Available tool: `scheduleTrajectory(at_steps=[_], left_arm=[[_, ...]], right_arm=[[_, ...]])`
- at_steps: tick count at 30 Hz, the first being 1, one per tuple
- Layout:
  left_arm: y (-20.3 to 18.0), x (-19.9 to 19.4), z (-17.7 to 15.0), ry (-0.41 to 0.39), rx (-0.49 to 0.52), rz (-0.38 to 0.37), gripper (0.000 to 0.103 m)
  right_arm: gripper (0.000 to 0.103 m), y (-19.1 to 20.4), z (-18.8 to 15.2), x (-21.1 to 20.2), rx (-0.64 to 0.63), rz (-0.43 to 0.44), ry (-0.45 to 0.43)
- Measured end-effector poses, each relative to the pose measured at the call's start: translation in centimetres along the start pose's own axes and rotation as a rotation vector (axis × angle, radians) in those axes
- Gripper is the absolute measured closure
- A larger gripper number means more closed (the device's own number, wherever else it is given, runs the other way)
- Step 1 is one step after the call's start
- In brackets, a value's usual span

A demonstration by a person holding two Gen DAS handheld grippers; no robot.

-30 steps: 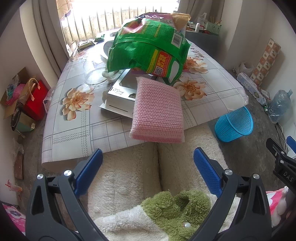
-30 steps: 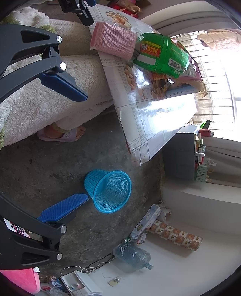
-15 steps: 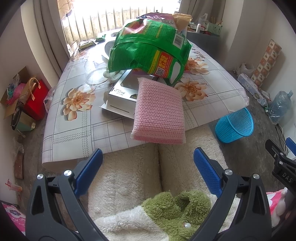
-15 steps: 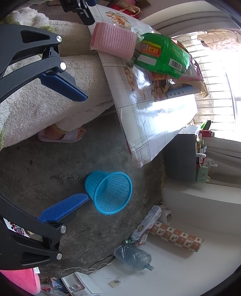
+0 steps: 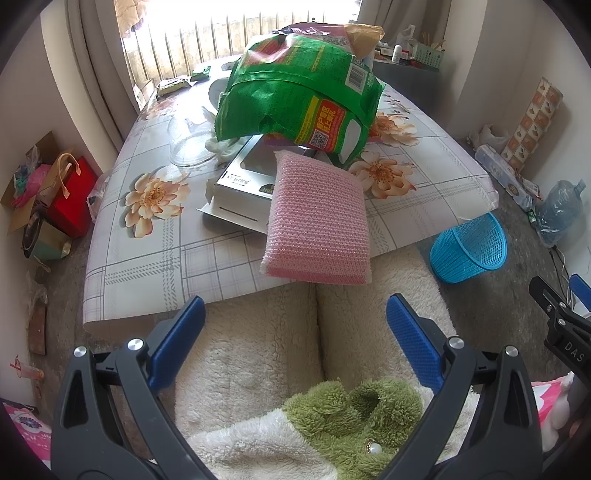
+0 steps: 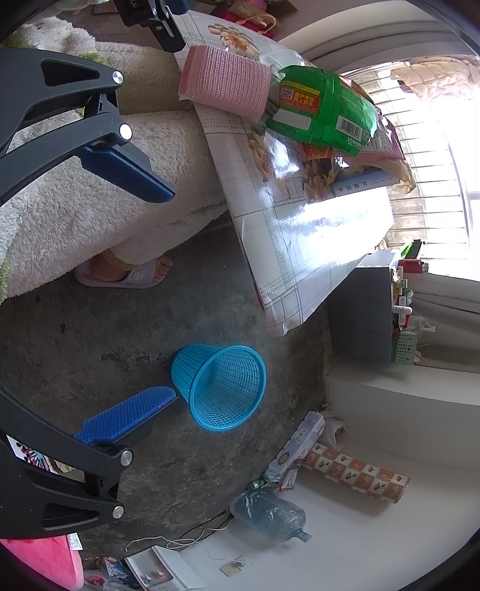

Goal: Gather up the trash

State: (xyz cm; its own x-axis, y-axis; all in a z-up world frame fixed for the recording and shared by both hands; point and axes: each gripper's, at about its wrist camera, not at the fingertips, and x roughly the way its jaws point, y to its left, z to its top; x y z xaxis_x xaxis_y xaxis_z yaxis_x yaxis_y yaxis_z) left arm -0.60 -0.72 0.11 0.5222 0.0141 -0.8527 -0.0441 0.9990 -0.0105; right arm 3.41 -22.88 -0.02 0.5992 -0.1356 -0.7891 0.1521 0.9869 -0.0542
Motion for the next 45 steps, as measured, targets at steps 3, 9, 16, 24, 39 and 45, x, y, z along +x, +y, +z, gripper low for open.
scheduleTrajectory(at_steps=[3,9,16,24,39,45], left_arm=[[0.1,0.1,-0.1,0.001,-0.004,0.0,0.009],[1.7,0.0,0.4,-0.048,-0.047,-0.055,0.009],[3.4,-0.4,1.3,-0.226,-0.025,-0.2,0.009],[2.4,3.3,3.3,-0.228,0.077,-0.254,0.023],[3.4,5.6,3.3,-0.153,0.108,-0.427,0.068],[3.3,3.9,2.4,-0.206,0.173,-0.475,0.073]], right_arm=[[0.006,0.1,0.0,0.1,0.002,0.005,0.001],[0.006,0.6,0.8,0.3,0.005,0.04,-0.024],[0.006,2.2,2.5,0.9,0.001,0.194,-0.156],[0.006,5.4,4.4,2.8,-0.03,0.421,-0.117],[0.022,6.0,11.1,8.2,0.074,0.752,-0.01],[0.022,9.2,16.3,8.7,-0.059,0.9,-0.031]])
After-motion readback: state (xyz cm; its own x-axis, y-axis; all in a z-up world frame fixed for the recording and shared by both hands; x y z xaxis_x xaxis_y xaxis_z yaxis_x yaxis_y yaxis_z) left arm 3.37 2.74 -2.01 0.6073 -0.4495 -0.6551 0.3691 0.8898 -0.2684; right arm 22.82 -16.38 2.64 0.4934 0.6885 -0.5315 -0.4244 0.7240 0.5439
